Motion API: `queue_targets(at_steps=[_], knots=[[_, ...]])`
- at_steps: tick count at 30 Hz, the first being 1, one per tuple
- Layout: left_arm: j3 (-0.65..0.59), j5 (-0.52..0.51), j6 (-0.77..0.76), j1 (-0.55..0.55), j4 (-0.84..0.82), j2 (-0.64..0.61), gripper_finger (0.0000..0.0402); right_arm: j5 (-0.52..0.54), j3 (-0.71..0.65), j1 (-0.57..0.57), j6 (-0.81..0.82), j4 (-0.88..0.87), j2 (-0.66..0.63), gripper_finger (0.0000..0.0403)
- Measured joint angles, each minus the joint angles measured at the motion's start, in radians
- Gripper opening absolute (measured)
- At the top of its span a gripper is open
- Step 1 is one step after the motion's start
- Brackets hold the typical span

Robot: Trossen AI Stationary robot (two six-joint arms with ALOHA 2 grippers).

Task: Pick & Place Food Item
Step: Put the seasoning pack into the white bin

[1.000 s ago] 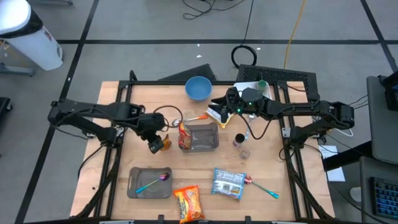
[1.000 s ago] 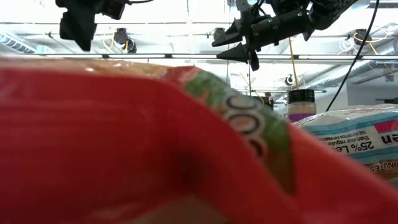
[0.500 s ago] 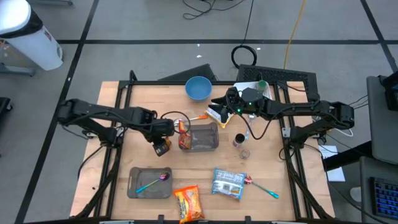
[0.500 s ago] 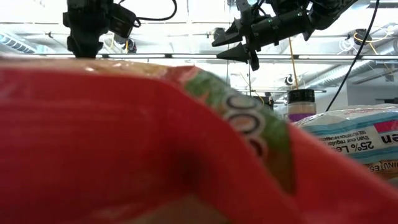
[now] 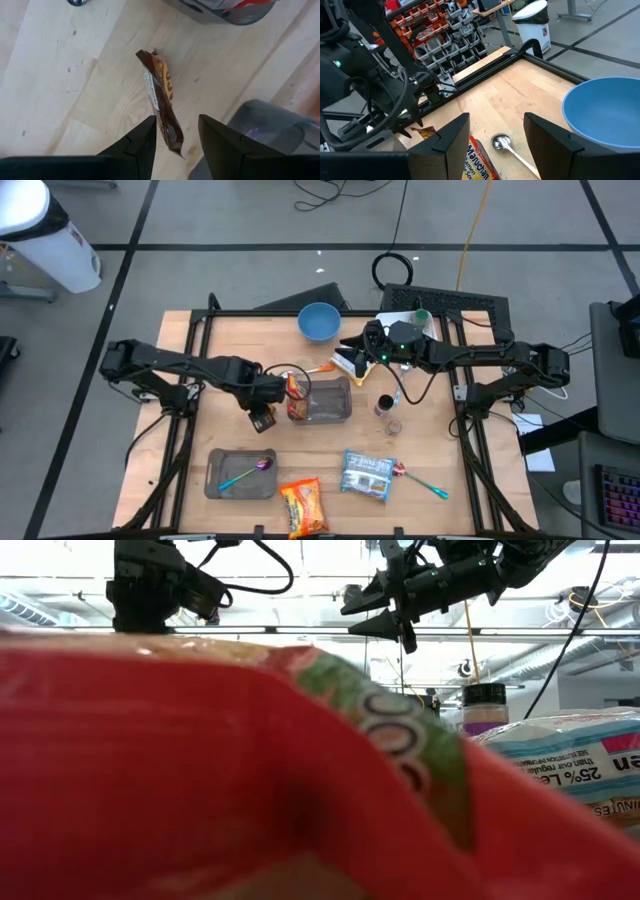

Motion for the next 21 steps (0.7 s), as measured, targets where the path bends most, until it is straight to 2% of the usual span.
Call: queue_targets(at_steps=[16,21], knots=[[-0.033,-0.026,-0.01,0.0,-0.045,0.025,0.0148,0.0,0.0,0.0,0.0,0.0,0.0,0.0181],[-0.04,-0.015,-0.007,0.0,-0.045,0.025,0.0093,0.0,0.0,0.0,0.0,0.0,0.0,0.0181]])
